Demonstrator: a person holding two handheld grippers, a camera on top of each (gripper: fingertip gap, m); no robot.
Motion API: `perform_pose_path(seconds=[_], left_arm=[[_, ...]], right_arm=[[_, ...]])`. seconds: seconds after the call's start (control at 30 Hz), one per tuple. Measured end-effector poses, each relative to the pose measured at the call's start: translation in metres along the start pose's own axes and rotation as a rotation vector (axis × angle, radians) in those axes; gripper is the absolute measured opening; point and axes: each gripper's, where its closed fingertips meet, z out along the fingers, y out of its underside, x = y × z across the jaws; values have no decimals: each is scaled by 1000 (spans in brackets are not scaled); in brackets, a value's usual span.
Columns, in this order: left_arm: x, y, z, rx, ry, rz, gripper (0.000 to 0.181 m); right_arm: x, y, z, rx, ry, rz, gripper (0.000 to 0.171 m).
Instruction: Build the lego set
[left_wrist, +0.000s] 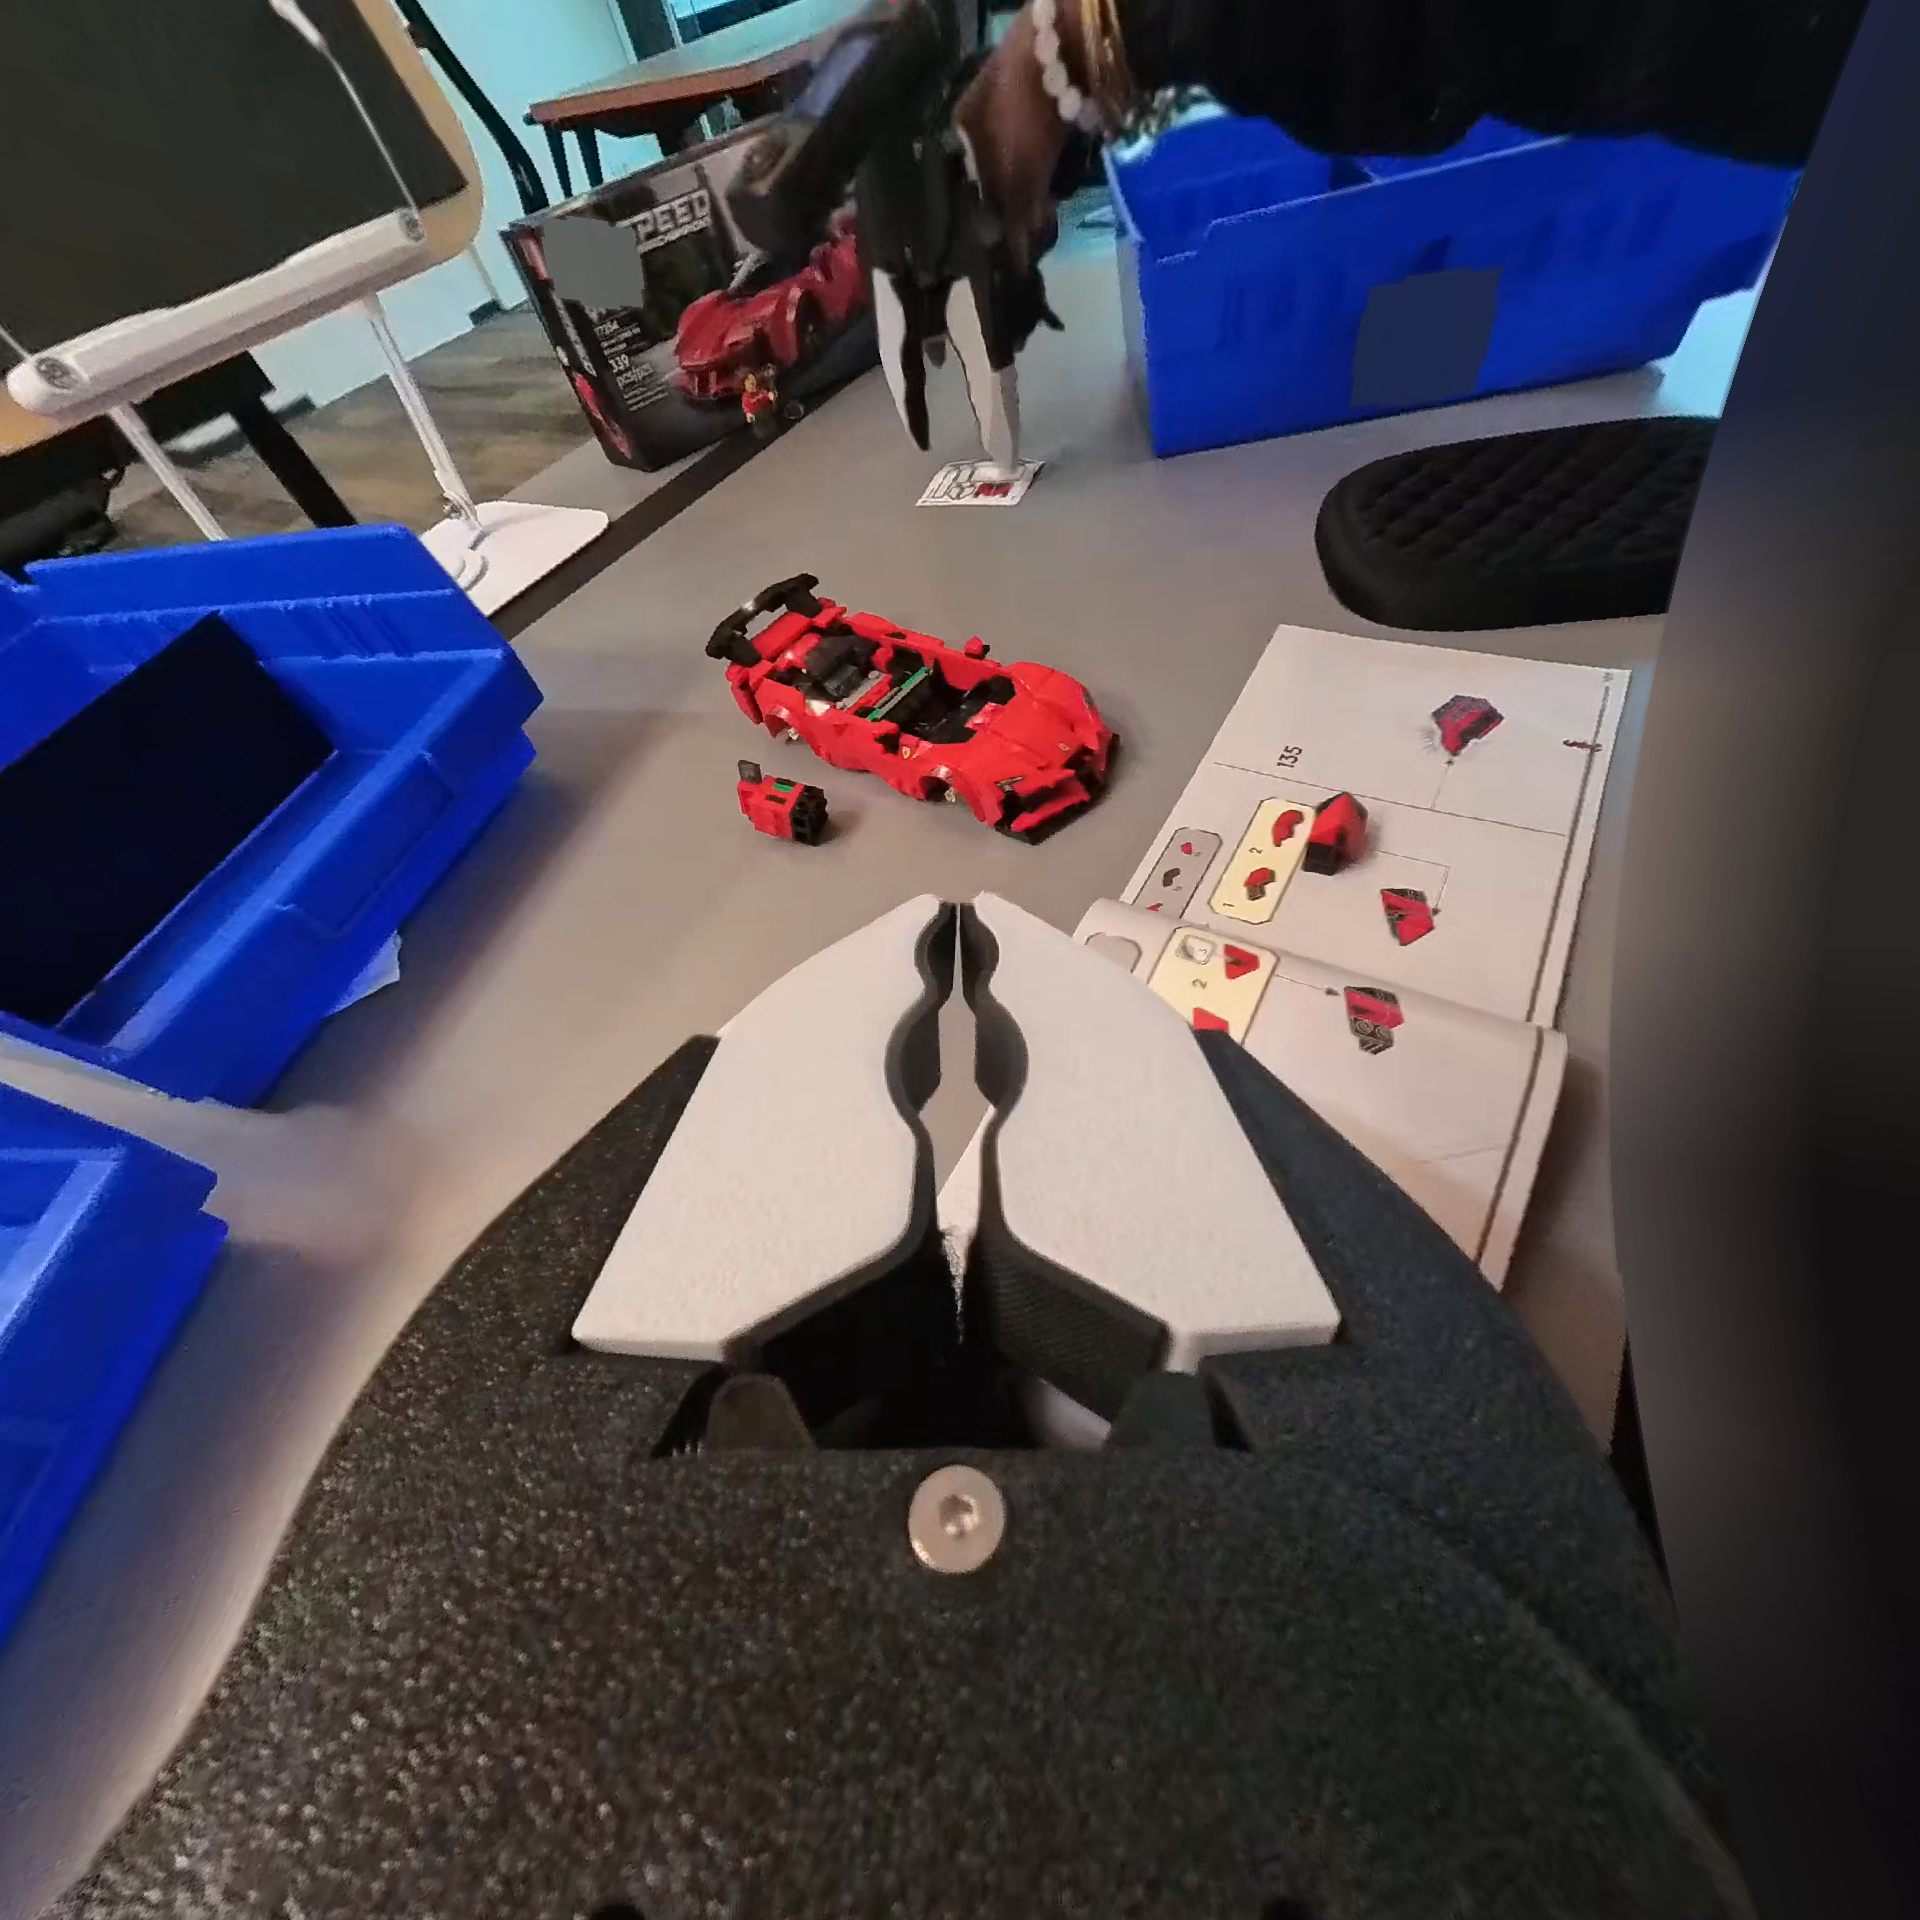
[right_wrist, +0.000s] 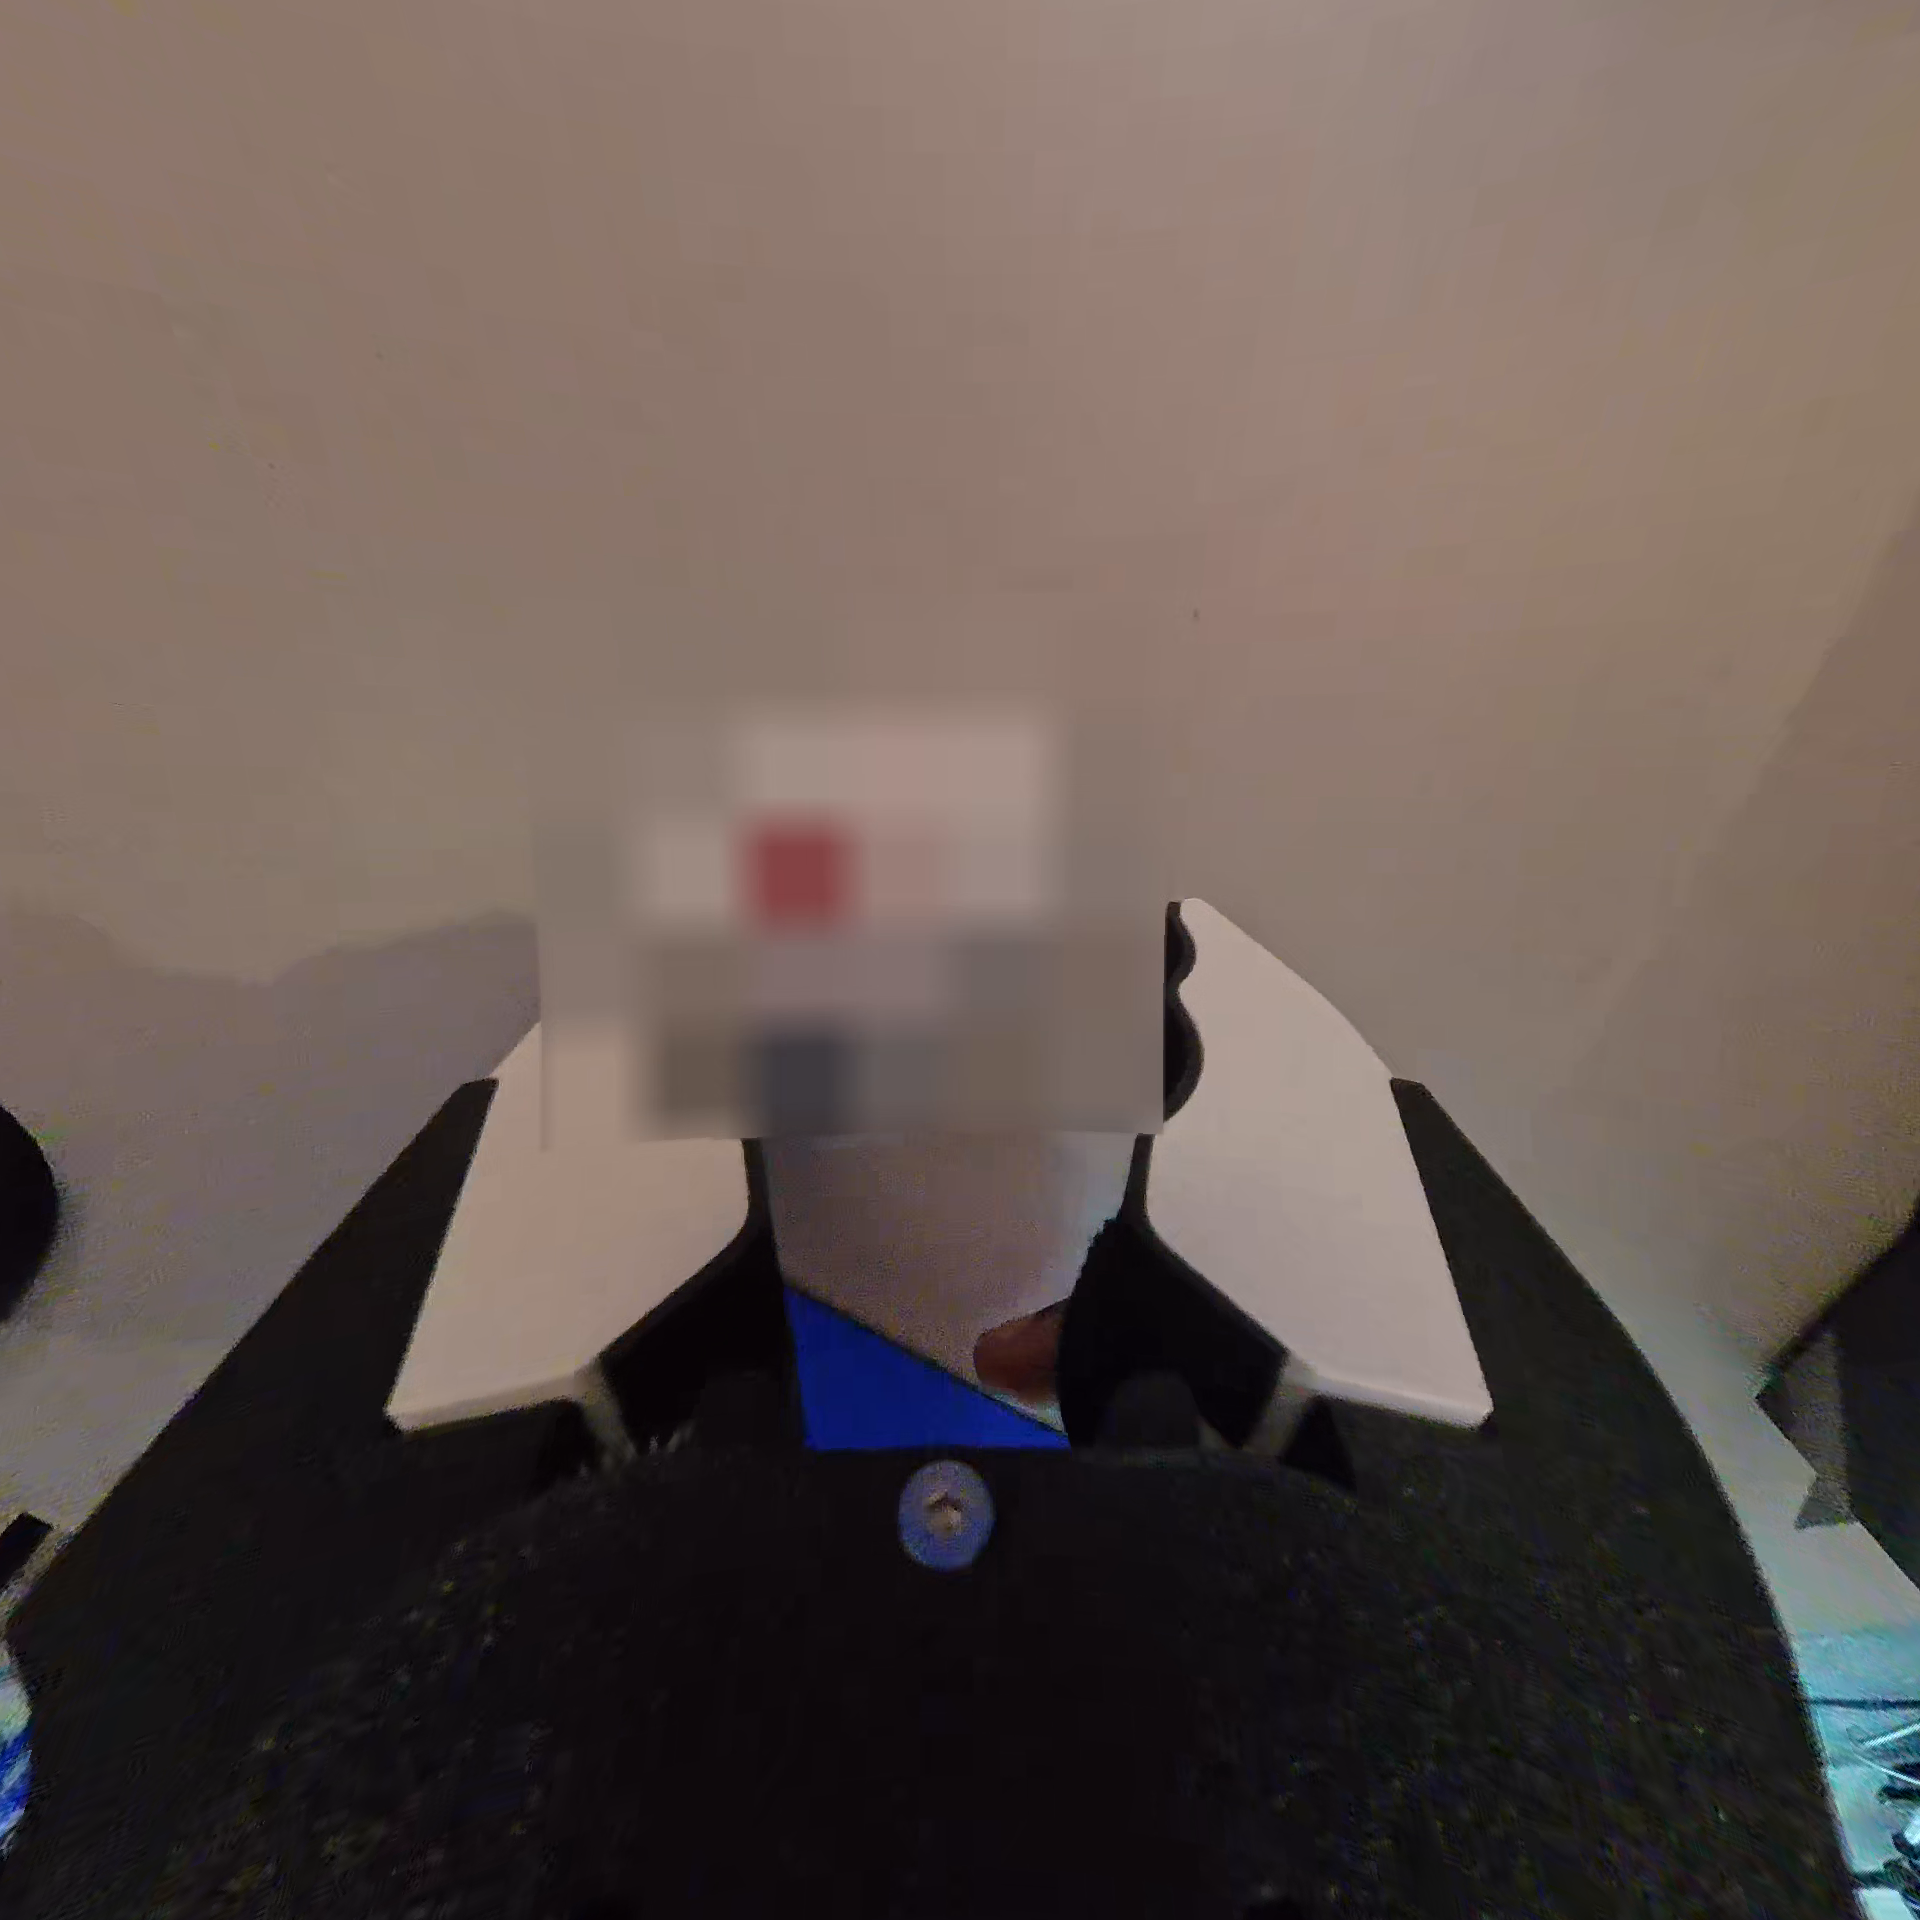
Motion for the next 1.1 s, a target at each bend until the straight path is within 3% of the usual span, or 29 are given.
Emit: perform_pose_path(seconds=[0.07, 0.1, 0.17, 0.2, 0.3, 0.43, 0.63, 0.73, 0.83, 1.0, 1.1], left_arm=[[-2, 3, 1, -3, 0, -13, 1], [-3, 3, 1, 0, -2, -17, 1], [-3, 0, 3, 23, 3, -31, 1], [-3, -3, 4, 43, 8, -46, 1], [1, -12, 10, 100, 22, -91, 4], [8, -25, 17, 177, 25, -125, 15], [41, -52, 32, 282, 145, -238, 31], [64, -73, 36, 361, 238, -322, 31], [86, -84, 40, 389, 322, -356, 28], [106, -76, 54, 289, 369, -297, 18], [114, -78, 59, 286, 430, -290, 0]], right_arm=[[3, 1, 6, -9, 17, -17, 69], [3, 0, 5, -5, 17, -9, 57], [-1, -2, 5, 18, 3, -35, 12], [-4, -1, 5, 9, 8, -49, 7], [-9, -9, -10, 26, 82, -99, 4], [-54, -63, -66, 289, 100, -30, 3], [-222, -148, -143, 787, -148, 42, 3], [-296, -156, -141, 866, -231, 18, 3], [-335, -154, -127, 895, -240, 6, 4], [-354, -144, -124, 949, -413, 62, 3], [-348, -143, -124, 972, -448, 86, 5]])
